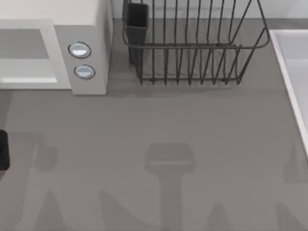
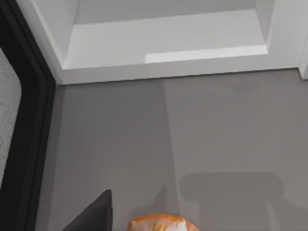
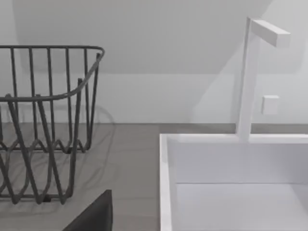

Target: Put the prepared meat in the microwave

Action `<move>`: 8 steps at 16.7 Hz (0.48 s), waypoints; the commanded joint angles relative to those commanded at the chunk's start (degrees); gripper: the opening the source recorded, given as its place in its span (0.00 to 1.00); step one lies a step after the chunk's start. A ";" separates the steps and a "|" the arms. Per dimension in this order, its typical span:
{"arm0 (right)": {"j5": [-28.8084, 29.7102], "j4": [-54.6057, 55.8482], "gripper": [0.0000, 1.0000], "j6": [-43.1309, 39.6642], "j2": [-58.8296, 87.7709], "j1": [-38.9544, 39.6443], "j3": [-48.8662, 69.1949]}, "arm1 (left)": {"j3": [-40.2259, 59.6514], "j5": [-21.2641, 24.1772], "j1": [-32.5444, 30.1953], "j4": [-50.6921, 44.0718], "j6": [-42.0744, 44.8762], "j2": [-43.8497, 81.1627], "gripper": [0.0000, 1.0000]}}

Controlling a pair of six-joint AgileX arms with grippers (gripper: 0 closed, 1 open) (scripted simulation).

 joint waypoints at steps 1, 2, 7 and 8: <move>0.00 0.00 1.00 0.00 0.00 0.00 0.00 | 3.42 0.04 0.52 -3.04 1.18 5.99 1.00; 0.00 0.00 1.00 0.00 0.00 0.00 0.00 | 6.87 0.09 1.05 -6.15 2.39 12.05 1.00; 0.00 0.00 1.00 0.00 0.00 0.00 0.00 | 23.55 0.24 3.65 -21.13 8.24 39.22 1.00; 0.00 0.00 1.00 0.00 0.00 0.00 0.00 | 26.61 0.26 4.12 -23.74 9.30 43.73 1.00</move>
